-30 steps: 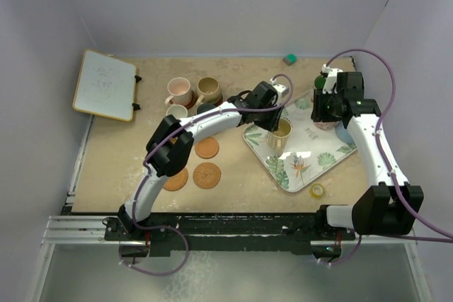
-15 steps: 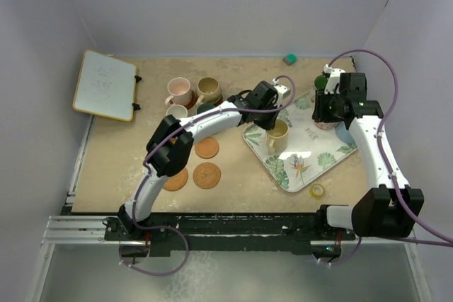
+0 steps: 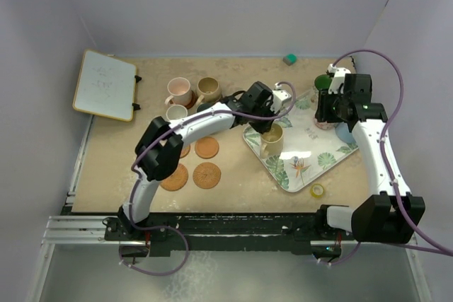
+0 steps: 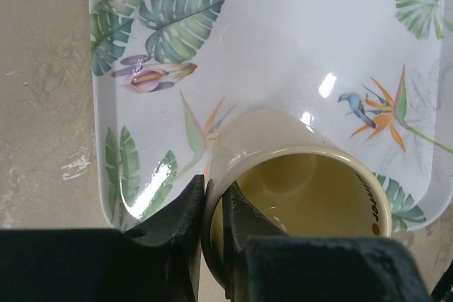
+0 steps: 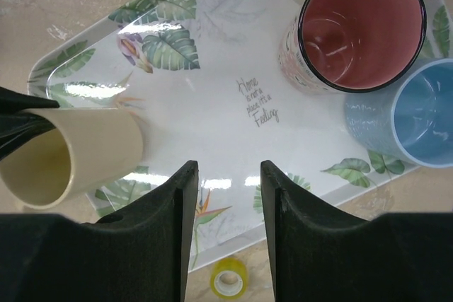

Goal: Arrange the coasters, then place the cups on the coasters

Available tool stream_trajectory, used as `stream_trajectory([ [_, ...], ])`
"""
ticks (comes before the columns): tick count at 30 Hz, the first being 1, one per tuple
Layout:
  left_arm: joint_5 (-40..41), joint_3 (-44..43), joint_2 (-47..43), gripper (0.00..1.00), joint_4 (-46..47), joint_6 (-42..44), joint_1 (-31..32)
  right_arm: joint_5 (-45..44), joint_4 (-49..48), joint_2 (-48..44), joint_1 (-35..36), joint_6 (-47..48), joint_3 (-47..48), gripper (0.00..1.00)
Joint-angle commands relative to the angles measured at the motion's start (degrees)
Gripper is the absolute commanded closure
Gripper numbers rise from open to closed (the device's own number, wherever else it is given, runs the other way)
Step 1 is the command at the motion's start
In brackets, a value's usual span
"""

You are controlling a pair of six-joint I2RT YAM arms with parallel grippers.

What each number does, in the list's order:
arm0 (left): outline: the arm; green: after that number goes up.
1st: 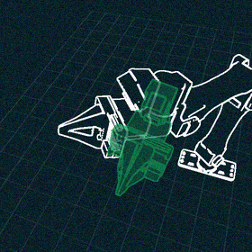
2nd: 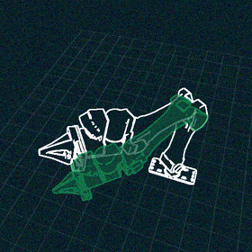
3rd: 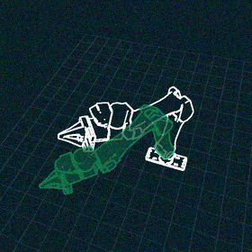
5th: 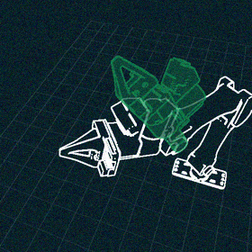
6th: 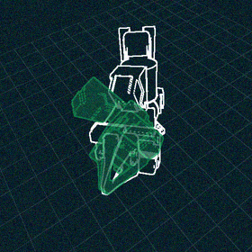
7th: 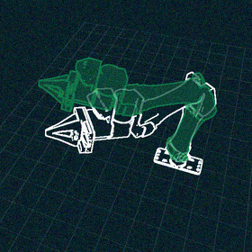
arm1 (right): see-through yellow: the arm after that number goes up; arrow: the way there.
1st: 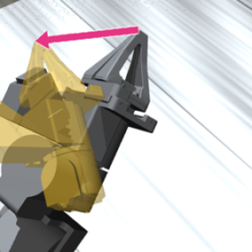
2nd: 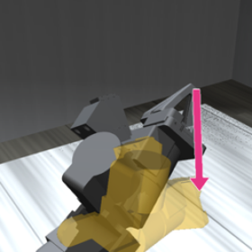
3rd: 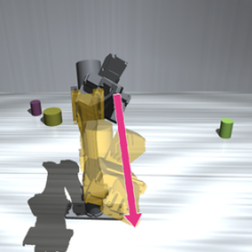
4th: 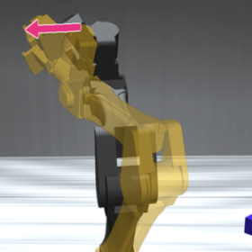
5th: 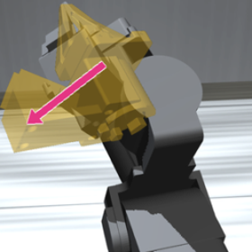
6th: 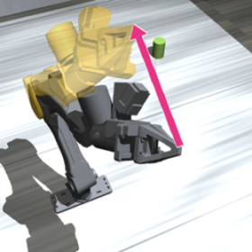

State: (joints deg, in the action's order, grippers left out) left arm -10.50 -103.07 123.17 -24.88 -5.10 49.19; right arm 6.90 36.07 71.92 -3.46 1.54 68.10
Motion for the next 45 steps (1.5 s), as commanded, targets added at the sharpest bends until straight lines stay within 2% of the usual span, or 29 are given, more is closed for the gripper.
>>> stream_trajectory([
  [1, -3.3, 1.2, -10.2, 0.97, 5.3, 5.0, -0.2, -0.3, -1.7, -2.5, -0.4, 0.7, 0.0, 0.56],
  [6, -4.3, 4.5, -15.6, 0.97, 3.5, 9.7, -1.1, -0.2, -1.9, -2.8, -0.7, 1.0, -0.1, 0.56],
  [12, -4.9, 8.7, -23.3, 0.97, -6.9, 19.4, -2.5, 3.0, -1.8, -3.3, -0.8, 2.8, -0.1, 0.53],
  [18, -4.1, 16.0, -32.4, 0.97, -14.8, 24.8, -5.4, 5.3, -2.1, -4.2, -0.8, 4.0, -0.4, 0.44],
  [25, -5.7, 25.3, -41.7, 0.97, -19.7, 29.0, -14.4, 7.8, -2.0, -4.1, -0.8, 5.4, -0.6, 0.39],
  [30, -5.4, 34.5, -48.1, 0.97, -18.3, 35.2, -21.6, 7.9, -0.5, -3.4, -0.8, 8.2, 0.3, 0.37],
  [37, -10.3, 40.0, -47.8, 0.97, -15.8, 42.5, -32.2, 8.1, -2.2, -5.2, -0.8, 9.1, -0.4, 0.32],
  [45, -15.1, 40.2, -42.2, 0.97, -13.8, 48.1, -38.0, 7.7, -3.0, -4.8, -0.8, 8.8, -0.5, 0.28],
])
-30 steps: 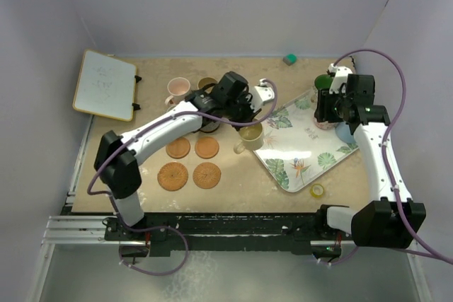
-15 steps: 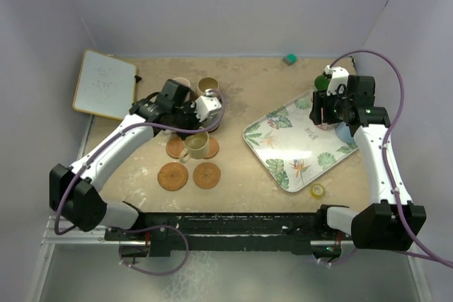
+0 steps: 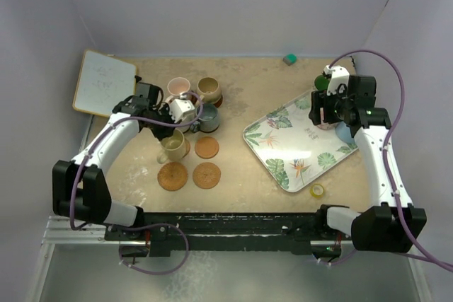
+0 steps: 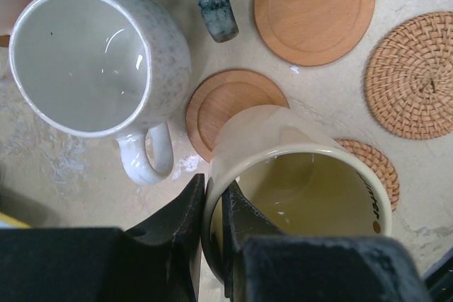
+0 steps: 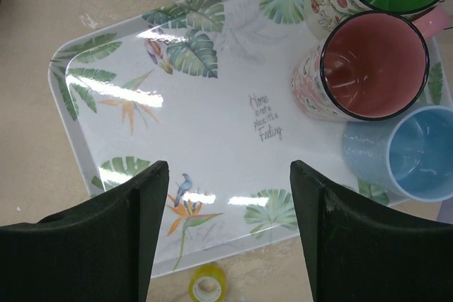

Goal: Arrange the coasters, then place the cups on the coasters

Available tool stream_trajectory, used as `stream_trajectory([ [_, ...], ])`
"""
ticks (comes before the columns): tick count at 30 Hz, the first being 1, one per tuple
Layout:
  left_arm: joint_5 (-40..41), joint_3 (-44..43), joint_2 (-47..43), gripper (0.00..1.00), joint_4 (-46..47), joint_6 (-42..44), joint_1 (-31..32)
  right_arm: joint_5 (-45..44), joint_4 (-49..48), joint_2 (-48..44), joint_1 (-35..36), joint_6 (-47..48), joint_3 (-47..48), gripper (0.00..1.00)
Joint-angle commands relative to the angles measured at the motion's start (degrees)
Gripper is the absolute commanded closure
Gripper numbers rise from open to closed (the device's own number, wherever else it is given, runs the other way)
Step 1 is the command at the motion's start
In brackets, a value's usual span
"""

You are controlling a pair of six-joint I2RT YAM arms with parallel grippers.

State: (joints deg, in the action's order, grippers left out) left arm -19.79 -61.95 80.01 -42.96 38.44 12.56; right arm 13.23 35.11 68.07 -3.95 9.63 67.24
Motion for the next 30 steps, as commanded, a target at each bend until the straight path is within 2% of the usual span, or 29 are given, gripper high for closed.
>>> stream_trajectory([
  [1, -5.9, -0.8, 1.5, 0.97, 4.8, 4.8, -1.5, 1.3, -2.0, -0.7, -0.3, 0.7, 0.3, 0.28],
  [16, -5.6, -2.2, 5.7, 0.97, 5.3, 8.6, -1.9, 1.8, -1.4, 0.0, -0.3, 0.7, 0.5, 0.25],
  [30, -5.5, -3.6, 7.2, 0.97, 7.1, 8.1, -1.9, 2.1, -1.4, 0.0, -0.3, 0.8, 0.4, 0.24],
])
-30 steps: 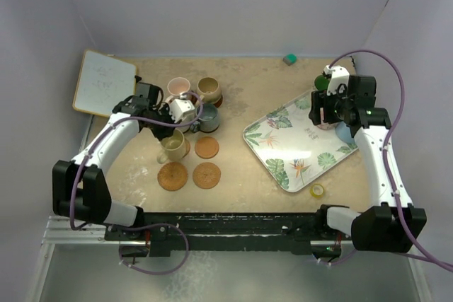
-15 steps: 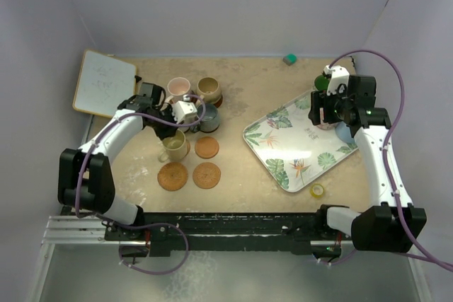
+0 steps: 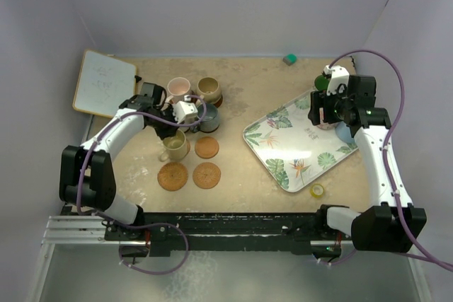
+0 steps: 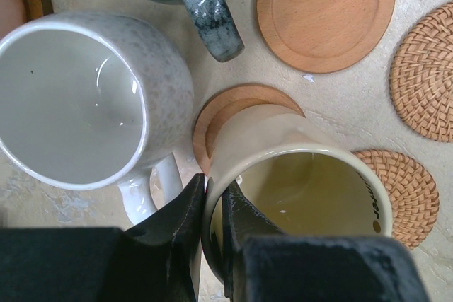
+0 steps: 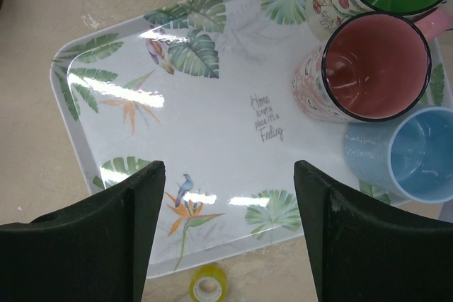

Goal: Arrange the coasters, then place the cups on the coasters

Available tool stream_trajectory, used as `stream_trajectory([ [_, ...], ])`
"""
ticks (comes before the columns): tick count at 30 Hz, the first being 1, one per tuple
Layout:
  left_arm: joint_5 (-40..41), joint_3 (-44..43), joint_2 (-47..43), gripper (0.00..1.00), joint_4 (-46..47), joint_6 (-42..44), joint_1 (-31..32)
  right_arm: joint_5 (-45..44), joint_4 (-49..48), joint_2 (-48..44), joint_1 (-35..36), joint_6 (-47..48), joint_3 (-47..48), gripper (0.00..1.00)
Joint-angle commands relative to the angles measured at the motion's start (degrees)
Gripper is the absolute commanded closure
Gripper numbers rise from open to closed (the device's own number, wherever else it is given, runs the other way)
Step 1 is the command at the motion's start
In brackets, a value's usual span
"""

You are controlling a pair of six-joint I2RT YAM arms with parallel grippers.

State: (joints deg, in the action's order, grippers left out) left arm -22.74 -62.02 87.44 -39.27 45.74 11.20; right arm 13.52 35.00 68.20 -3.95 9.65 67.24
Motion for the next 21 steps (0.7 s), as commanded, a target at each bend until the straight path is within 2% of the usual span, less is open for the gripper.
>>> stream_trajectory([
  [1, -2.6, -3.6, -0.1, 0.97, 3.5, 0.8, -0.6, 1.8, -1.3, 0.0, -0.3, 0.7, 0.3, 0.24],
  [16, -1.6, -3.5, 1.5, 0.97, 3.5, 2.4, -0.6, 2.2, -1.1, 0.4, -0.3, 0.9, 0.4, 0.23],
  [21, -1.0, -3.6, 1.7, 0.87, 3.3, 2.9, -0.6, 2.3, -1.0, 0.4, -0.3, 1.0, 0.5, 0.23],
])
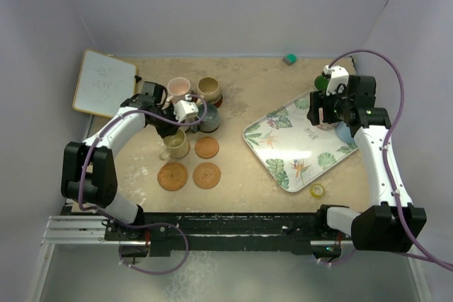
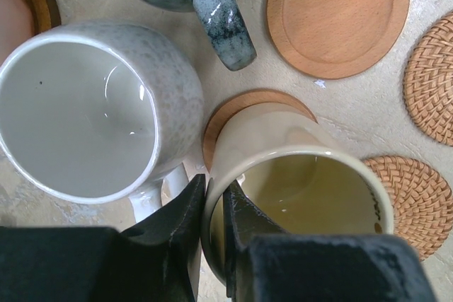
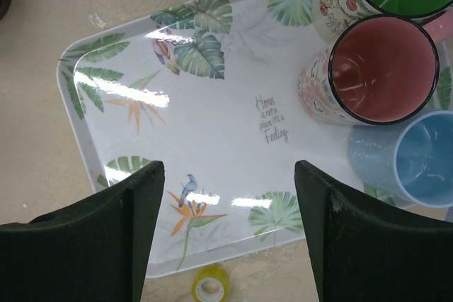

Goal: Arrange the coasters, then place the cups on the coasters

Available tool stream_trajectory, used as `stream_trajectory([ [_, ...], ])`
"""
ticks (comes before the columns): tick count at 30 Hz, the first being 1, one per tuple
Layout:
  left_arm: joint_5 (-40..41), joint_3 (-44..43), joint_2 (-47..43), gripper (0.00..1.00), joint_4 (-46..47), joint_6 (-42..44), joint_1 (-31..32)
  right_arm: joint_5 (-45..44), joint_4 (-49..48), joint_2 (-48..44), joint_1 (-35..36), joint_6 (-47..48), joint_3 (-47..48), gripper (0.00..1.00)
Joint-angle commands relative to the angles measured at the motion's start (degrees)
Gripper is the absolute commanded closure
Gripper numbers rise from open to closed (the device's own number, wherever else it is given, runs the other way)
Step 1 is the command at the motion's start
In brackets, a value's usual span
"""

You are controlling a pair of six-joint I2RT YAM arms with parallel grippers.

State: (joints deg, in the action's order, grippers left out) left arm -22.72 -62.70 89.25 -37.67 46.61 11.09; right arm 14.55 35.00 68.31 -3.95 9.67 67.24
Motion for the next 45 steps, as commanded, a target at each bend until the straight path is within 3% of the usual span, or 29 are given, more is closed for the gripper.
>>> stream_trajectory([
  [1, -1.1, -3.1, -0.1, 0.85, 1.6, 2.0, -0.5, 1.2, -1.0, 0.3, -0.3, 1.1, 0.5, 0.23],
  [14, -2.9, -6.7, -4.4, 0.69, -2.0, 1.2, -0.5, 0.3, 2.6, 0.2, -0.3, 2.5, 1.1, 0.23],
  [25, -4.6, -4.0, -15.5, 0.52, 2.0, -8.7, -0.4, -11.5, 5.4, 1.3, -1.0, 12.4, 2.1, 0.23],
  [35, -4.4, -0.7, -20.8, 0.32, 6.7, -16.2, -0.4, -14.1, 5.6, 9.0, -9.0, 21.8, 4.8, 0.23],
  [45, -4.9, -0.5, -21.5, 0.27, 7.3, -17.8, -0.5, -13.6, 3.9, 17.9, -12.0, 30.8, 7.2, 0.25],
])
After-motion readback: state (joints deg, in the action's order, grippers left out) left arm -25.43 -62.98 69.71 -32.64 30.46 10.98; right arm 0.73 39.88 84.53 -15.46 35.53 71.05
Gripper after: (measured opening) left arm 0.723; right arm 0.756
